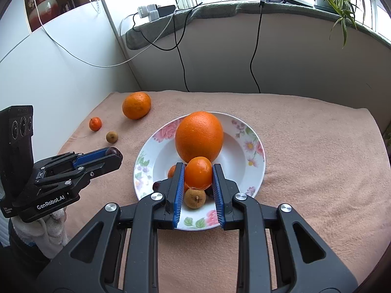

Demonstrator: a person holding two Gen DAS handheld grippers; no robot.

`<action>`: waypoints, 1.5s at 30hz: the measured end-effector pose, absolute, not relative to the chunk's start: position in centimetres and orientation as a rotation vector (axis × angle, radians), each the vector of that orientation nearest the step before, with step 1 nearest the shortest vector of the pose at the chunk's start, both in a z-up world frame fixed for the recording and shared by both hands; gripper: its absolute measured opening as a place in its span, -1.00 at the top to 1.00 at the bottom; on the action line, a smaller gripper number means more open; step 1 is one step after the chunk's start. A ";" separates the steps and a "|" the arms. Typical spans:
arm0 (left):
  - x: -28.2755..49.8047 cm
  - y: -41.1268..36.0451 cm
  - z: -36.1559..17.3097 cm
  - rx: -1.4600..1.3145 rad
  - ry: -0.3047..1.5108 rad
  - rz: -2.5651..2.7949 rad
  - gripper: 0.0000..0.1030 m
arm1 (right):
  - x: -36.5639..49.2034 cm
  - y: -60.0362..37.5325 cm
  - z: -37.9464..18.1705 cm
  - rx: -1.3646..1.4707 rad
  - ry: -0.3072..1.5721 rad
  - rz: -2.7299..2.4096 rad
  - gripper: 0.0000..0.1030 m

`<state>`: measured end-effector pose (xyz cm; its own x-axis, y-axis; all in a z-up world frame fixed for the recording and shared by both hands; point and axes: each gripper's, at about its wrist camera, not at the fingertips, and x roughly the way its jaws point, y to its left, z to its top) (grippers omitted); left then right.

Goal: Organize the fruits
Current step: 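Carry the plum and tangerine to the plate and open both tools there, then withdraw both open tools from the plate toward the large orange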

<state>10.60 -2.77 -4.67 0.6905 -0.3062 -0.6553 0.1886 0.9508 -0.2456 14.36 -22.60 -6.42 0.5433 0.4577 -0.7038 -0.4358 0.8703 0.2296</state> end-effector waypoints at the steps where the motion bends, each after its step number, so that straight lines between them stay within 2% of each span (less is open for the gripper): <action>1: 10.6 -2.9 -4.7 -0.161 0.761 -0.279 0.54 | 14.4 -22.8 -6.5 0.027 0.845 0.528 0.54; 32: 11.4 -5.1 -4.8 -0.128 0.779 -0.299 0.53 | 14.8 -23.5 -7.7 0.032 0.866 0.513 0.54; 35: 11.3 -5.1 -4.8 -0.126 0.778 -0.297 0.40 | 14.8 -23.4 -7.7 0.030 0.869 0.506 0.53; 36: 11.3 -5.0 -4.7 -0.125 0.776 -0.298 0.37 | 14.8 -23.5 -7.6 0.031 0.869 0.504 0.40; 37: 11.2 -5.0 -4.7 -0.124 0.774 -0.296 0.37 | 14.8 -23.5 -7.6 0.032 0.865 0.500 0.13; 39: 11.2 -5.1 -4.6 -0.119 0.772 -0.294 0.36 | 14.6 -23.7 -7.3 0.034 0.846 0.489 -0.17; 41: 11.1 -5.1 -4.6 -0.116 0.769 -0.293 0.19 | 14.5 -23.7 -7.1 0.035 0.841 0.492 -0.22; 42: 11.0 -5.1 -4.6 -0.117 0.765 -0.293 0.02 | 14.6 -23.7 -7.0 0.034 0.841 0.492 -0.27; 45: 10.9 -5.2 -4.3 -0.111 0.753 -0.284 -0.29 | 14.4 -23.8 -6.7 0.040 0.826 0.485 -0.49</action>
